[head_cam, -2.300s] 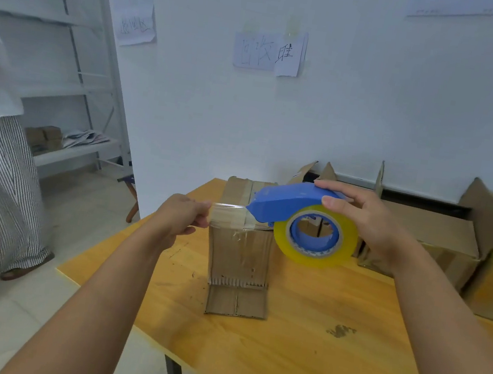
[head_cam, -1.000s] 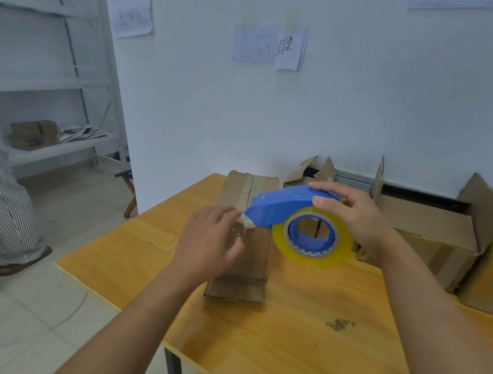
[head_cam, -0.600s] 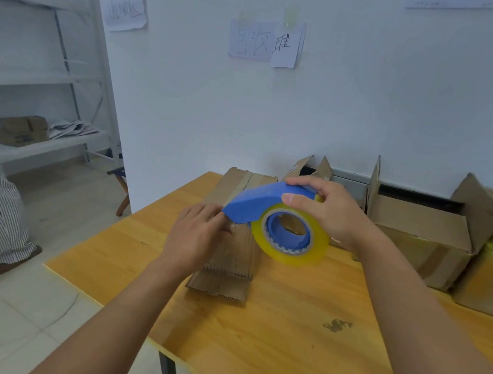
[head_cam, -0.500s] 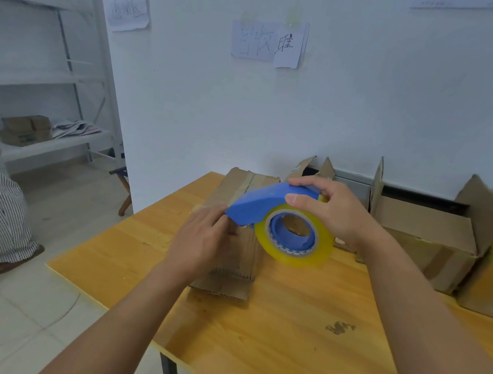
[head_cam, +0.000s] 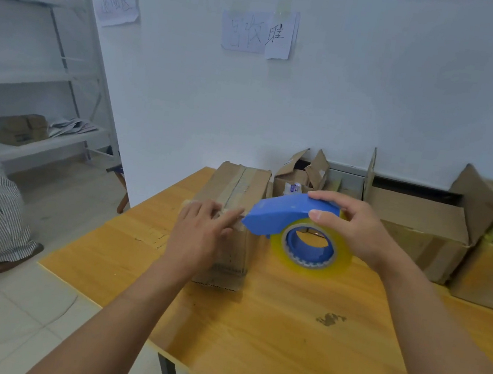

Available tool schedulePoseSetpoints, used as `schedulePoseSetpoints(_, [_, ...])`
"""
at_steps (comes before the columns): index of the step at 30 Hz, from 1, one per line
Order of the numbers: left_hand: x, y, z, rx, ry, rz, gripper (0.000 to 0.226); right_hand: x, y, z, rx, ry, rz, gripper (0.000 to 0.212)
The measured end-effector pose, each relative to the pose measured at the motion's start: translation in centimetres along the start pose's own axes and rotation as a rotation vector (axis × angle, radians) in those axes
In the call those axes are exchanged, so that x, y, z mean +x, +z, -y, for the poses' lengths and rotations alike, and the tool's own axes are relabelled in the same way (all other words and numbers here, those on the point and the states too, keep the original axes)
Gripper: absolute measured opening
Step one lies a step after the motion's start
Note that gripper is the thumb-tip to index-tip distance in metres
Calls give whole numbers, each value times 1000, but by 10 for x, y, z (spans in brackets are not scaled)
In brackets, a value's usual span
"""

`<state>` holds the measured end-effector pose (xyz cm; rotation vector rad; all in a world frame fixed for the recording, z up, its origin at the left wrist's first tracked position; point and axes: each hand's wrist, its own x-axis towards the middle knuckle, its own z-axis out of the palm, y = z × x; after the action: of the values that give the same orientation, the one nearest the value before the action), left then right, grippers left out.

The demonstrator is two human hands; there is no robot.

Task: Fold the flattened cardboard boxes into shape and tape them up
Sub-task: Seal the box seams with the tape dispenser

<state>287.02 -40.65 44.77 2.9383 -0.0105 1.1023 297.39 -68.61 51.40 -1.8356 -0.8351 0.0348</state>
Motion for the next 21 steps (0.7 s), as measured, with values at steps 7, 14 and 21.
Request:
schedulePoseSetpoints(7, [5, 3, -18, -13, -22, -25, 46, -8, 14, -8, 66, 1, -31, 37])
schedulePoseSetpoints(14, [12, 18, -25, 11, -103, -126, 28, -12, 11, -11, 106, -5, -46, 30])
schedulePoseSetpoints(21, [10, 15, -14, 1, -131, -107, 21, -19, 2, -13, 58, -18, -11, 36])
